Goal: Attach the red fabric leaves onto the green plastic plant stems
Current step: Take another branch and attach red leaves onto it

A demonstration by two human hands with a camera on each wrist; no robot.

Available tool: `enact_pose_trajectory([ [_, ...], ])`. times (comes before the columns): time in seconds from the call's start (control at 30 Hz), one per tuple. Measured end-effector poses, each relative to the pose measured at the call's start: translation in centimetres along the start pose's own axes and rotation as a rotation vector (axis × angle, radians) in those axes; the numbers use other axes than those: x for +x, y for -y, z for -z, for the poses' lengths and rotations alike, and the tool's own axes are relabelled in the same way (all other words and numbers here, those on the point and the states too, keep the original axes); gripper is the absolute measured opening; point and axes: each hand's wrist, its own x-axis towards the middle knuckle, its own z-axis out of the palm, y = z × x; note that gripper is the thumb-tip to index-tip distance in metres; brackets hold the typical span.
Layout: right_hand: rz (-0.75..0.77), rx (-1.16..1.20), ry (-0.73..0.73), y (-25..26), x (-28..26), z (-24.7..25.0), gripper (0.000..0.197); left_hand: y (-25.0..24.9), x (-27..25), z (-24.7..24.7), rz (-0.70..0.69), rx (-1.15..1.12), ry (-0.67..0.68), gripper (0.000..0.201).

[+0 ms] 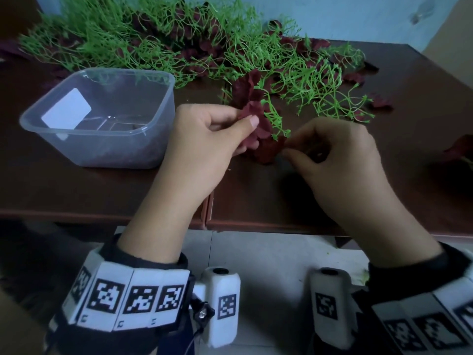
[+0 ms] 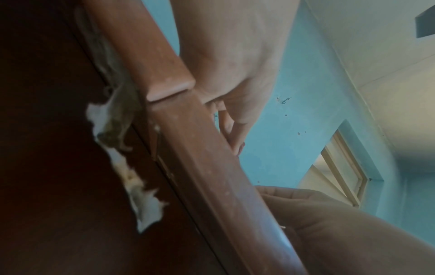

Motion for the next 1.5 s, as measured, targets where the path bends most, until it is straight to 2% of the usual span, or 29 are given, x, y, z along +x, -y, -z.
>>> enact_pose_trajectory([
  [0.13, -0.022, 0.314, -0.082, 0.4, -0.2, 0.9, 0.012, -0.3, -0.3, -0.3, 0.019, -0.024, 0.042, 0.003],
  [0.27, -0.095, 0.585, -0.051, 0.7, -0.4, 1.6, 0.011, 0.1, -0.6, -1.4, 0.055, -0.086, 0.105, 0.014],
  [0.47, -0.113, 0.713, -0.057, 0.2, -0.2, 1.8, 0.019, 0.0, -0.9, -2.3, 0.085, -0.193, 0.181, 0.024],
  [0.57, -0.109, 0.678, -0.066, 0.0, -0.3, 1.9, 0.024, -0.1, -1.0, -2.5, 0.146, -0.255, 0.187, 0.018],
  [0.8, -0.080, 0.593, -0.106, 0.2, -0.7, 2.3, 0.017, 0.2, -0.9, -3.1, 0.219, -0.235, 0.211, 0.014],
  [0.93, -0.056, 0.545, -0.120, 0.5, -0.9, 2.4, 0.024, 0.8, -1.0, -3.8, 0.179, -0.213, 0.144, 0.015],
  [1.13, -0.017, 0.371, -0.146, 0.3, -0.8, 2.3, 0.030, 0.8, -1.5, -4.5, 0.196, -0.278, 0.239, 0.018],
  [1.3, 0.023, 0.303, -0.146, 0.1, -0.8, 2.0, 0.031, 0.8, -1.5, -4.5, 0.206, -0.306, 0.196, 0.017],
  [1.5, 0.039, 0.260, -0.207, -0.1, -0.9, 1.9, 0.031, 0.5, -1.5, -4.6, 0.235, -0.362, 0.209, 0.016],
])
